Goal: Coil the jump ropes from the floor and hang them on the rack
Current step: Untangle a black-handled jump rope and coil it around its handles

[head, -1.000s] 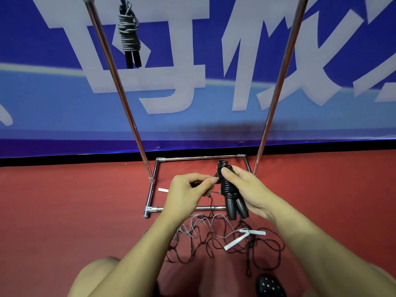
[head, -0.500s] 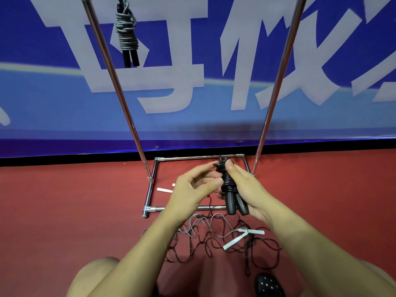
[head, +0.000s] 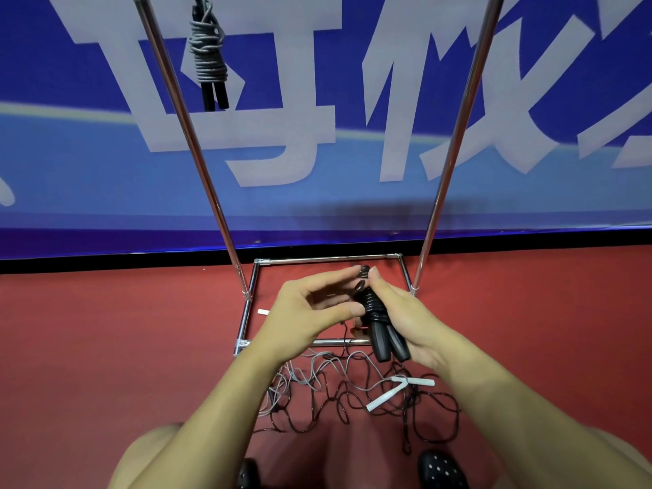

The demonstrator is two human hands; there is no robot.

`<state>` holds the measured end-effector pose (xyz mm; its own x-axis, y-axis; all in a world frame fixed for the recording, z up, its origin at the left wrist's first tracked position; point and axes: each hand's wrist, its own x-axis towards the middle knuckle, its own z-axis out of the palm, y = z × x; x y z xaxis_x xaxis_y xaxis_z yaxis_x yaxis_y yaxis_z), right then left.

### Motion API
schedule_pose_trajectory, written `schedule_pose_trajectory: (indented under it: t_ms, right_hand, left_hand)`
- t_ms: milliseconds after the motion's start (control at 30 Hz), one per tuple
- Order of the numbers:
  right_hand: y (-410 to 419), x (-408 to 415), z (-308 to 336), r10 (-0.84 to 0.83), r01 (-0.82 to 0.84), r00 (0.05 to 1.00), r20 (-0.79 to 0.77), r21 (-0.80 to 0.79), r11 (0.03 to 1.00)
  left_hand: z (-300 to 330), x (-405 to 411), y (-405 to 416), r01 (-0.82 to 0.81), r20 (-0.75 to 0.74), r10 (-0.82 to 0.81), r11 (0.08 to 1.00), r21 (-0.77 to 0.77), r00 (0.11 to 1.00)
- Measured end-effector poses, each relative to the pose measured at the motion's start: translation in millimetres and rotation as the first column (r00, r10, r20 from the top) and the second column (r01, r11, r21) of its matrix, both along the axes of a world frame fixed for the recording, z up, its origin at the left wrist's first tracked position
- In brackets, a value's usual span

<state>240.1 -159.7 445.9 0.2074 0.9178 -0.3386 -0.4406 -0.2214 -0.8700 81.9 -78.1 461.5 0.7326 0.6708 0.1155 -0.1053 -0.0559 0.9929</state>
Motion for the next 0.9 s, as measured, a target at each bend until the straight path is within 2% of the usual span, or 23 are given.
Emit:
schedule_pose_trajectory:
  t_ms: [133, 400, 500, 567, 700, 900]
  right_hand:
    - [0.0, 2.6, 1.9, -0.004, 0.003, 0.995, -0.096, -0.015, 1.0]
    - [-2.1, 1.2, 0.8, 0.066, -0.07, 0.992, -0.107, -0.043, 0.997]
    - [-0.2, 0.4, -2.5, 0.074, -0.076, 0.992, -0.107, -0.023, 0.997]
    - [1.4, 0.7, -5.5, 0.068, -0.067, 0.992, -0.107, 0.007, 0.998]
    - [3.1, -2.2, -9.9, 0.047, -0.043, 0.998, -0.036, 0.102, 0.994]
    - [1.9, 0.3, -9.9, 0.016, -0.027, 0.997, 0.07, 0.165, 0.986]
  left_hand:
    - [7.3, -3.7, 2.4, 0.013, 0.048, -0.012, 1.0, -0.022, 0.999]
    - [8.7, -5.3, 3.8, -0.037, -0.003, 0.037, 0.998, 0.06, 0.999]
    - [5.8, -1.1, 3.0, -0.156, 0.006, 0.156, 0.986, 0.066, 0.988]
    - [4.2, 2.6, 2.8, -0.295, 0.026, 0.295, 0.955, -0.019, 0.955]
    - [0.8, 2.6, 9.3, -0.41, -0.043, 0.407, 0.905, -0.118, 0.912]
    - [1.0, -0.8, 13.8, -0.405, -0.133, 0.398, 0.914, -0.028, 0.907]
